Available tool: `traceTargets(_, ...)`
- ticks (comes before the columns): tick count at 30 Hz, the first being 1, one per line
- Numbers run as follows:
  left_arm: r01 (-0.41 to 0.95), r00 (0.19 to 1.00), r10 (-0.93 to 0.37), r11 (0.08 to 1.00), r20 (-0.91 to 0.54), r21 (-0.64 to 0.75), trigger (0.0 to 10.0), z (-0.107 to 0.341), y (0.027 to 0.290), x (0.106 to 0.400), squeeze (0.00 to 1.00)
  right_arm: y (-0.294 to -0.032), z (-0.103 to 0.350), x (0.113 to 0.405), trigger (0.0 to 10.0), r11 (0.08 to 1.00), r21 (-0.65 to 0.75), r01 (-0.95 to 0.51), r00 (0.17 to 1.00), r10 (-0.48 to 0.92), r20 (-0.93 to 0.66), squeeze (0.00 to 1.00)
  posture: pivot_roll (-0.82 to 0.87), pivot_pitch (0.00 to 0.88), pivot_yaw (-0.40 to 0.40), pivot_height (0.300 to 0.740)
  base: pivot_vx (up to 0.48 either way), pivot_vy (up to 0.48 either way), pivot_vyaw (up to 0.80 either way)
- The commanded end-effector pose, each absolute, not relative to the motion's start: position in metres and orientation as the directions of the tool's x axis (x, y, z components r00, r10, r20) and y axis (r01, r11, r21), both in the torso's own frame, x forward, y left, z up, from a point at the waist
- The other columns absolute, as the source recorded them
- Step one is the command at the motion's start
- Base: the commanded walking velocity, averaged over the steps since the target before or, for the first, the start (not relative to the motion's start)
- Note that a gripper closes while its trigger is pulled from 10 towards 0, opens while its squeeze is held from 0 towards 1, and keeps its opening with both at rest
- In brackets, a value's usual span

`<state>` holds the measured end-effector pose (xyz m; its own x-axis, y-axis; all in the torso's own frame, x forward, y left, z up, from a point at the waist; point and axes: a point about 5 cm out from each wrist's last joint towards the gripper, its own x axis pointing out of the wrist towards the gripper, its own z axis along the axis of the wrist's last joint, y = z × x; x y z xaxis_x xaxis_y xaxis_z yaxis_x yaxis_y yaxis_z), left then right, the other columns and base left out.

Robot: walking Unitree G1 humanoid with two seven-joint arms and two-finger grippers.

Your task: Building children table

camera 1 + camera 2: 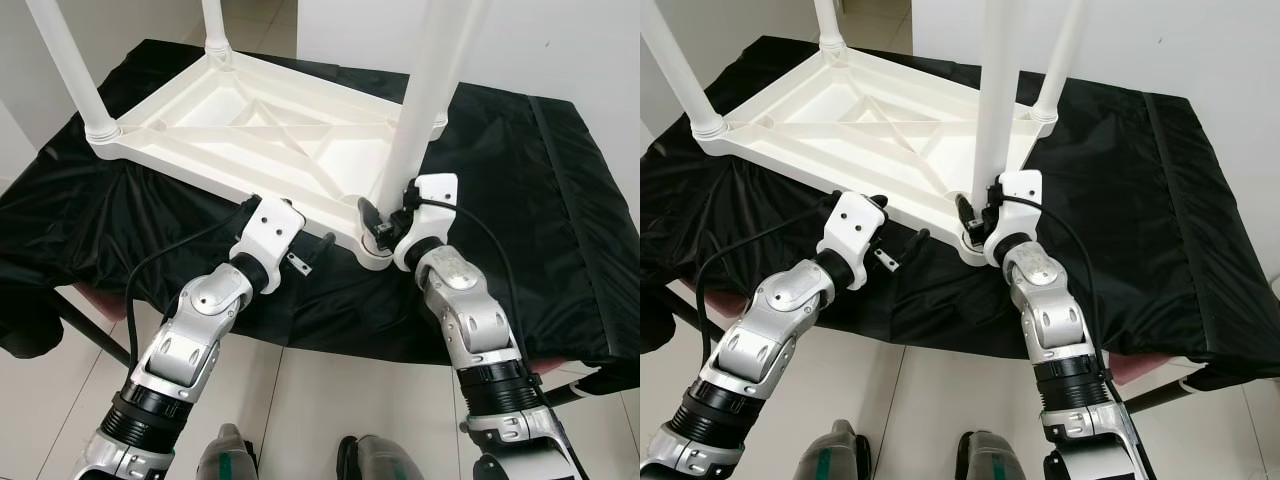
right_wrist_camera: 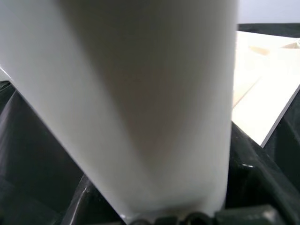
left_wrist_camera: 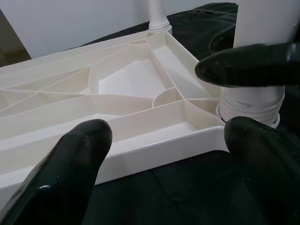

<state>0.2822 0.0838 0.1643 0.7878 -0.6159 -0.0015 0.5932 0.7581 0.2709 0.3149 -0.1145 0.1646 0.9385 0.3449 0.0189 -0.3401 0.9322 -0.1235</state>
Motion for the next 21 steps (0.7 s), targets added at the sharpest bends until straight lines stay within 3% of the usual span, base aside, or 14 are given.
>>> traceTargets(1, 0.635, 0.752, -0.659, 0.718, -0.017, 0.284, 10.0, 0.165, 0.082, 0.279, 0.0, -0.112, 0.158, 0.311, 10.0, 0.918, -0.146, -0.368, 0.927, 0.375, 0.021, 0.0, -0.04, 0.041, -0.023, 0.74, 0.0, 0.0, 0.0)
traceTargets(16, 0.621, 0.762, -0.647, 0.731, -0.002, 0.284, 10.0, 0.171, 0.084, 0.281, 0.0, -0.109, 0.157, 0.316, 10.0, 0.891, -0.182, -0.416, 0.906, 0.423, 0.0, 0.0, -0.03, 0.056, -0.014, 0.74, 0.0, 0.0, 0.0)
traceTargets(21, 0.62, 0.762, -0.648, 0.73, 0.002, 0.287, 10.0, 0.173, 0.084, 0.281, 0.0, -0.119, 0.15, 0.33, 10.0, 0.934, -0.041, -0.354, 0.934, 0.351, -0.074, 0.0, -0.02, 0.058, -0.012, 0.74, 0.0, 0.0, 0.0)
